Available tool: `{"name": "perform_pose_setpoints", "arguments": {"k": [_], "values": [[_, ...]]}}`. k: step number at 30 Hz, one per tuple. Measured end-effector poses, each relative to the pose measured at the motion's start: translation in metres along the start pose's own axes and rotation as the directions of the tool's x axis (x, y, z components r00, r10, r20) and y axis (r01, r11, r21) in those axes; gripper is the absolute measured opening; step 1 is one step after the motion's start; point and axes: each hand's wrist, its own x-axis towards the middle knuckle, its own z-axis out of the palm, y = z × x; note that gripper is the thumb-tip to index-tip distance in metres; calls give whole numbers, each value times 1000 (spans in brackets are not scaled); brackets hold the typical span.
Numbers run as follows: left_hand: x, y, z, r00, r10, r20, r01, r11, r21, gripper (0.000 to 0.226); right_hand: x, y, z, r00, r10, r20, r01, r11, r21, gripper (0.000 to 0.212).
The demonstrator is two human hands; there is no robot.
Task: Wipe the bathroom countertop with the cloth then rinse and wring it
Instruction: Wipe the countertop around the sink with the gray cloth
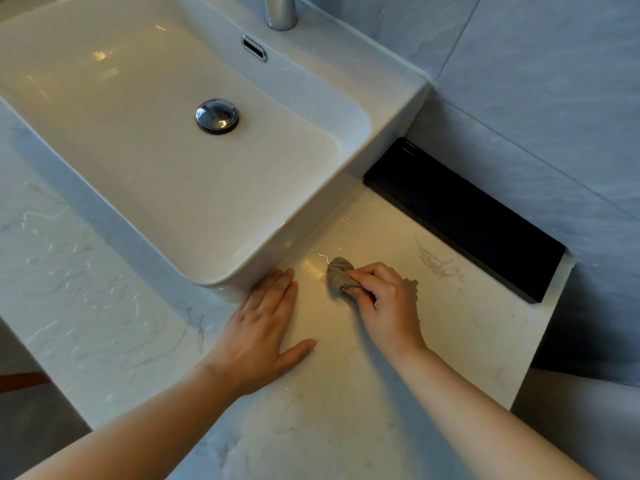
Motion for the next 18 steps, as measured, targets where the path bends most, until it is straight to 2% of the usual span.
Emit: {"name": "perform_pose_setpoints", "arguments": {"k": [2, 4, 10, 15, 18], "values": [[-8, 0, -4, 1000, 1, -2, -1, 1000, -20, 82, -1, -3, -9, 996, 19, 92, -23, 999, 45, 18], [-19, -3, -5, 1000, 1, -8, -1, 1000, -21, 79, 0, -7, -19, 994, 18, 107, -26, 997, 72, 18], [-35, -15, 4, 999, 32, -2, -32, 999, -18, 77, 55, -3, -38, 975, 46, -216, -59, 997, -56, 16], [-34, -19, 4, 999, 41, -1, -41, 999, -12, 74, 112, 22, -28, 943, 116, -313, -171, 973, -154, 19], [-35, -21, 4, 999, 36, 6, -36, 999, -11, 74, 121, 21, -11, 938, 111, -329, -179, 966, -185, 19]]}}
